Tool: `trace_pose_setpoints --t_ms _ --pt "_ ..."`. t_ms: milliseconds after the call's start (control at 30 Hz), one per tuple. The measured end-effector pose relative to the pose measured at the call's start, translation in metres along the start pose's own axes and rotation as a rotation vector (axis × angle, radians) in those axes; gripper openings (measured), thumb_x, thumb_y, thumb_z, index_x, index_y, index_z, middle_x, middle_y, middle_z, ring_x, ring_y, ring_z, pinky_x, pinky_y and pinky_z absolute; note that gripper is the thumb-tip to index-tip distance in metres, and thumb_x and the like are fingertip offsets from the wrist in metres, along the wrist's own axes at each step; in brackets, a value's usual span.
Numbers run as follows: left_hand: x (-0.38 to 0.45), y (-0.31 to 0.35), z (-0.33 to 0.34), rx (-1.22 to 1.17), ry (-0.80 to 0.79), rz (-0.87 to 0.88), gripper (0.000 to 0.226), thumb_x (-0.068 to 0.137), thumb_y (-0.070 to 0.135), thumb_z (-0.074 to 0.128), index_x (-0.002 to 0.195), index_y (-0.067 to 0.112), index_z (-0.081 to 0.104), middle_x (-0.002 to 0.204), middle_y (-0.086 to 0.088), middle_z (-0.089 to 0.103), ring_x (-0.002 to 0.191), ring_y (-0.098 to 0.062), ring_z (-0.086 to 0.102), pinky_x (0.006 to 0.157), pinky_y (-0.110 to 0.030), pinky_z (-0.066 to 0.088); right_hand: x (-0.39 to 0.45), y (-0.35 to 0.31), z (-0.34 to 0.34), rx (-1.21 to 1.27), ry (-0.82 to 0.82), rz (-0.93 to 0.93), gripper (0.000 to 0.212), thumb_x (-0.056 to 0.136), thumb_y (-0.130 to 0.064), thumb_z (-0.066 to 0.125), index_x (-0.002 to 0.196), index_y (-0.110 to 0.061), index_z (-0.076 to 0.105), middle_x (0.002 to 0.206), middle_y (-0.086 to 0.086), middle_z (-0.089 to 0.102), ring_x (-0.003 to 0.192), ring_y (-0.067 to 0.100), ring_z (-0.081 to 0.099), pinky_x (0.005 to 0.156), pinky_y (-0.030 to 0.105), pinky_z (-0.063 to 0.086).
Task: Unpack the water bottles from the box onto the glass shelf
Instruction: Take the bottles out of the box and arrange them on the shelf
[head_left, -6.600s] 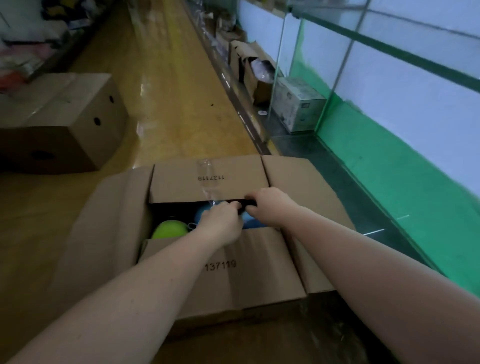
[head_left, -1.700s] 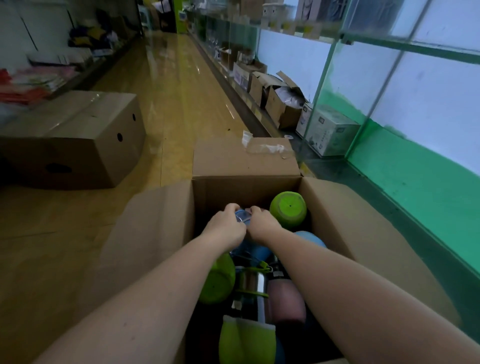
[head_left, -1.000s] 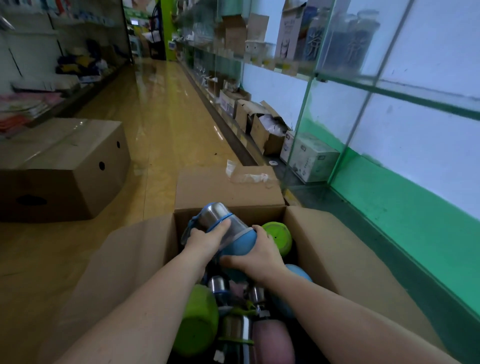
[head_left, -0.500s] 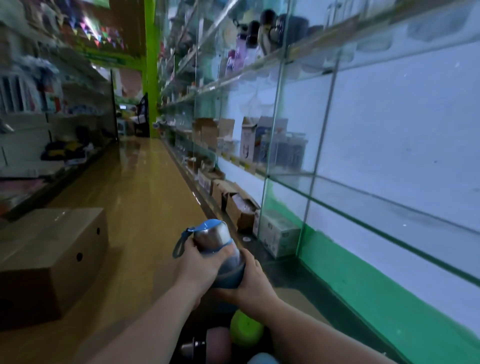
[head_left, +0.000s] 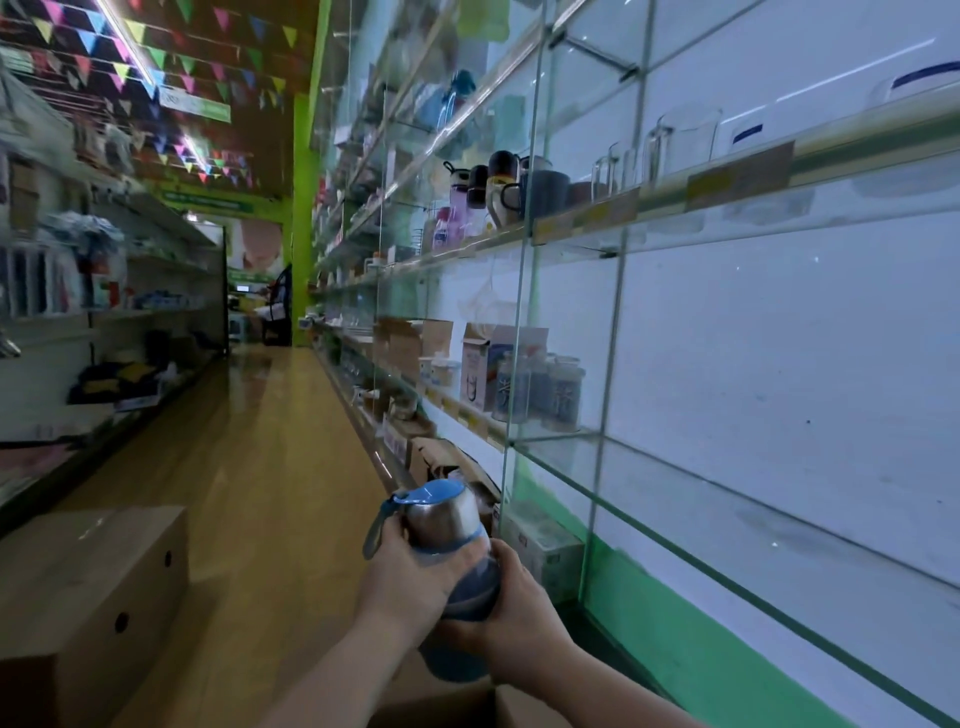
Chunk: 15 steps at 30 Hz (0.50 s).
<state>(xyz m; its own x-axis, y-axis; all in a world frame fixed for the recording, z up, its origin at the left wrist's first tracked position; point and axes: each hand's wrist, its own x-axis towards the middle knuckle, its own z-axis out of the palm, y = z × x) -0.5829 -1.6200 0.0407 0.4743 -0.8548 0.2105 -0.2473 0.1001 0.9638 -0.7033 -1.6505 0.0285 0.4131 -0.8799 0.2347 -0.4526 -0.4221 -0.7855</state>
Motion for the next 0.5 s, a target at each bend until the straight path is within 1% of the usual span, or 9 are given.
trace_pose_setpoints --t_ms 133,233,367,433,500 --pt "0.000 -0.004 0.002 -0.021 0.008 0.000 0.067 0.062 0.033 0.086 0.117 0.021 0.049 0.118 -0.002 0.061 0.107 -0.023 0.060 0.096 -0.040 0.049 -0.001 0.004 0.000 0.006 -0.003 0.006 0.082 0.063 -0.046 0.080 0.129 -0.035 0.034 0.127 -0.010 0.049 0.113 0.006 0.049 0.097 0.020 0.041" --pt "0.000 -0.005 0.001 -0.013 -0.003 0.000 0.066 0.062 0.034 0.085 0.116 0.023 0.048 0.117 -0.001 0.060 0.107 -0.023 0.059 0.095 -0.039 0.049 0.000 0.006 0.003 0.013 -0.016 0.018 0.093 0.061 -0.048 0.080 0.138 -0.030 0.031 0.133 -0.010 0.047 0.120 0.008 0.047 0.102 0.024 0.040" --pt "0.003 0.003 -0.002 -0.019 -0.018 0.016 0.062 0.062 0.034 0.086 0.111 0.026 0.049 0.113 0.002 0.062 0.105 -0.022 0.060 0.095 -0.042 0.049 0.004 0.000 0.001 0.028 -0.028 0.031 0.100 0.060 -0.050 0.080 0.142 -0.028 0.027 0.136 -0.010 0.045 0.124 0.009 0.045 0.105 0.028 0.040" --pt "0.007 0.015 -0.003 -0.034 -0.013 0.029 0.059 0.061 0.035 0.086 0.108 0.027 0.051 0.110 0.003 0.063 0.102 -0.021 0.061 0.093 -0.042 0.051 0.008 -0.010 -0.008 0.029 -0.016 0.024 0.097 0.060 -0.050 0.080 0.140 -0.030 0.029 0.129 -0.013 0.047 0.117 0.007 0.047 0.100 0.024 0.040" --pt "0.013 0.035 -0.005 -0.053 -0.009 0.028 0.054 0.061 0.033 0.086 0.102 0.030 0.051 0.108 0.004 0.064 0.100 -0.019 0.062 0.091 -0.040 0.051 0.013 -0.025 -0.021 0.044 -0.016 0.014 0.088 0.060 -0.048 0.081 0.133 -0.033 0.033 0.121 -0.015 0.048 0.107 0.003 0.047 0.092 0.019 0.039"
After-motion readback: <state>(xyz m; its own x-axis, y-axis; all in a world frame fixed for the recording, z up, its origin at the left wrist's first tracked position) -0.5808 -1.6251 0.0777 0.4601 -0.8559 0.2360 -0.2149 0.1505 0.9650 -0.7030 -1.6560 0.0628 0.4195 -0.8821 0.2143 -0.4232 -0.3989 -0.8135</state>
